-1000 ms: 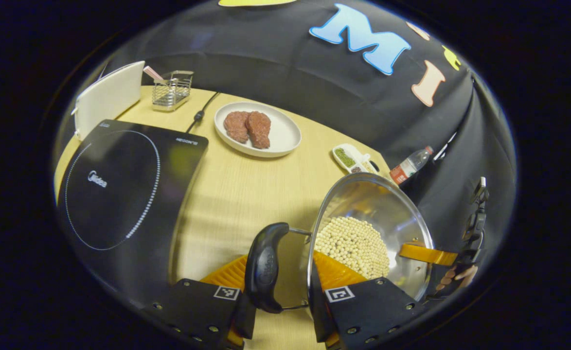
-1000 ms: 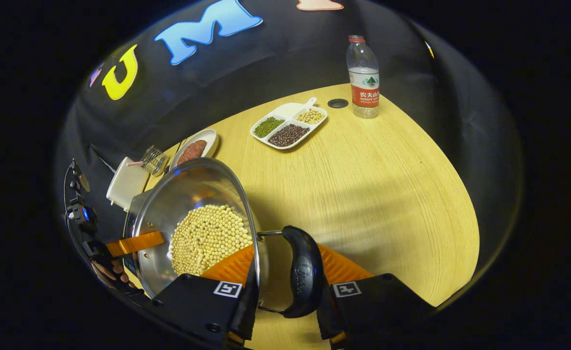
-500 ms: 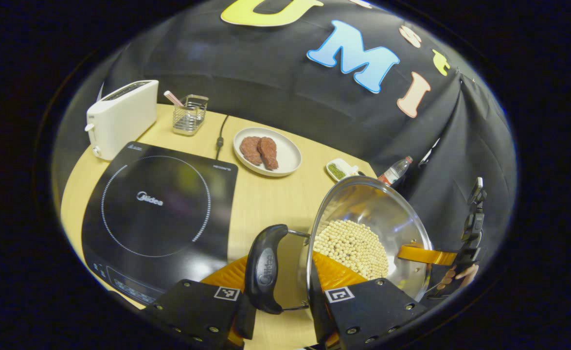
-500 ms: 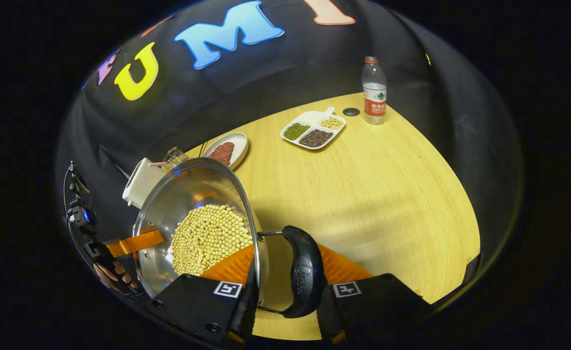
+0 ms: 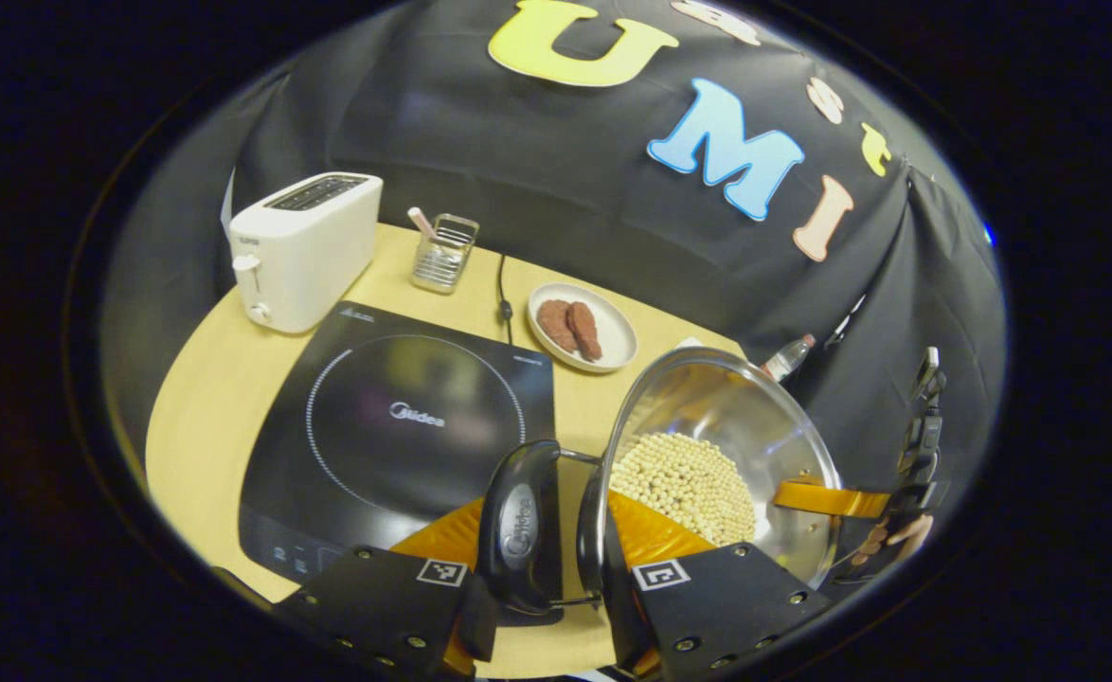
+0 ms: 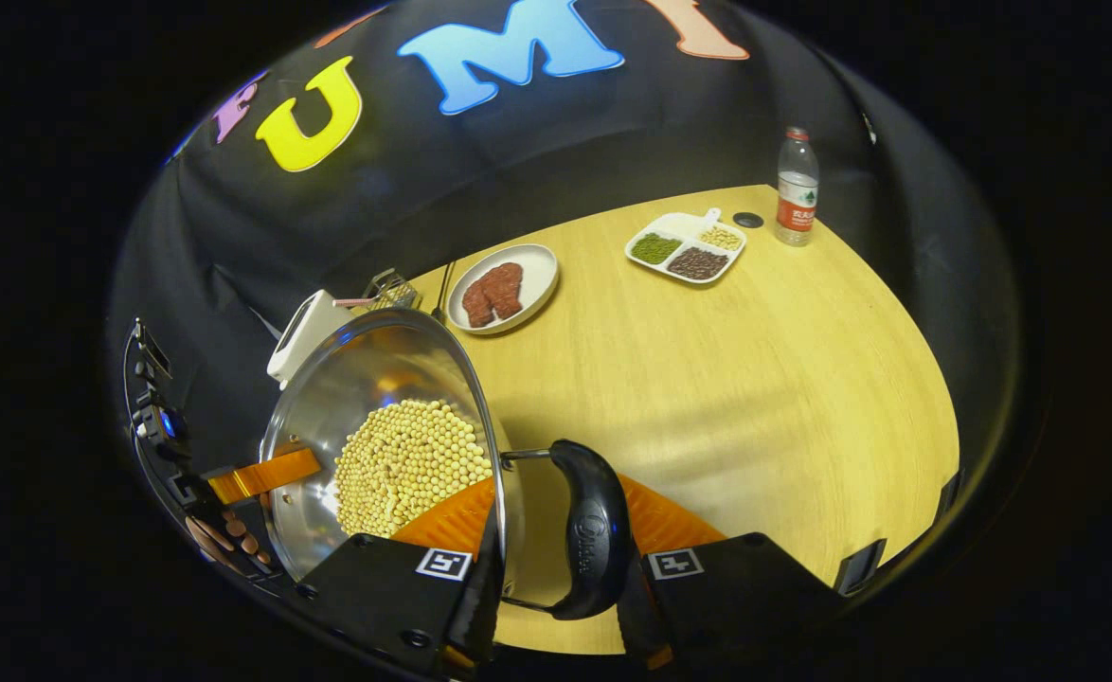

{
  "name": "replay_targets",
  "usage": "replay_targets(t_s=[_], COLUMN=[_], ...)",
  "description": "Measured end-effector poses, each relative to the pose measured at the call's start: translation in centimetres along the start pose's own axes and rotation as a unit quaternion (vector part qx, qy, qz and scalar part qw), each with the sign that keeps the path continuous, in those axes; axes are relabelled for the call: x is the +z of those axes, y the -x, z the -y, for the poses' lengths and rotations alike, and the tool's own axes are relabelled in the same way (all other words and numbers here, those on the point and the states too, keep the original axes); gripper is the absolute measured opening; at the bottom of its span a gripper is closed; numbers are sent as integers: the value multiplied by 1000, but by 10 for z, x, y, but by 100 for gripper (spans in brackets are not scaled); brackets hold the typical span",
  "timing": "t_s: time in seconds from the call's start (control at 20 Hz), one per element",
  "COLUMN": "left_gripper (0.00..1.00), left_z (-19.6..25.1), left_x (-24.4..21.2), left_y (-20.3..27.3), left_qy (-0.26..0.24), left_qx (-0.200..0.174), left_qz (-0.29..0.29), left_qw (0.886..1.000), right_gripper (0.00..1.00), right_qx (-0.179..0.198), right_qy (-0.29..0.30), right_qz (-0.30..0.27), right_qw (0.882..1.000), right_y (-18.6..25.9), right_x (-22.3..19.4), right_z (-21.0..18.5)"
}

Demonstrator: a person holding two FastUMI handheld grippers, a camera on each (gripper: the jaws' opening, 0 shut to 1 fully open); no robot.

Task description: First push the handle of the pot to place it horizontally, then grasp the pot with both hands and set it on the induction cooktop.

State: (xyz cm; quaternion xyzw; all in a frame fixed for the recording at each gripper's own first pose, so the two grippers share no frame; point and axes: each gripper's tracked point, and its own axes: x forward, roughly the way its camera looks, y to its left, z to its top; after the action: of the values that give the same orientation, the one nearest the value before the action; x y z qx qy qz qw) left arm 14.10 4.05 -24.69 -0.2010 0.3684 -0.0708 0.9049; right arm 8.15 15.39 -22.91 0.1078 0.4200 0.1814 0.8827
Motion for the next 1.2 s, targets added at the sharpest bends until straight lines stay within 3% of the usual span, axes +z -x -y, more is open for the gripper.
replay_targets(t_s=[0.1,0.15,0.2,0.55,0.65,0.75,0.95,1.0,1.2], left_gripper=[52,48,53,52,48,52,52,48,52], left_z=[-19,-27,-36,-89,-103,-118,-145,-151,-177], left_x=[7,10,15,46,54,63,76,80,90], left_y=[9,13,17,28,28,25,15,11,-3], left_qy=[5,5,7,22,27,28,28,28,28], left_qx=[4,6,8,23,25,29,36,38,47], left_qz=[4,7,10,30,31,32,32,31,30], left_qw=[1000,1000,1000,999,999,999,998,998,998], right_gripper=[51,53,53,53,53,50,53,53,53], right_qx=[5,8,11,28,31,35,41,41,40], right_qy=[5,7,10,28,31,30,24,21,10], right_qz=[-3,-3,-4,-7,-6,-7,-14,-17,-30], right_qw=[1000,1000,1000,999,999,999,999,999,999], right_y=[-5,-7,-11,-36,-46,-56,-83,-90,-115], right_x=[-1,-1,0,14,19,19,25,25,25], right_z=[-20,-30,-40,-96,-109,-119,-142,-146,-159])
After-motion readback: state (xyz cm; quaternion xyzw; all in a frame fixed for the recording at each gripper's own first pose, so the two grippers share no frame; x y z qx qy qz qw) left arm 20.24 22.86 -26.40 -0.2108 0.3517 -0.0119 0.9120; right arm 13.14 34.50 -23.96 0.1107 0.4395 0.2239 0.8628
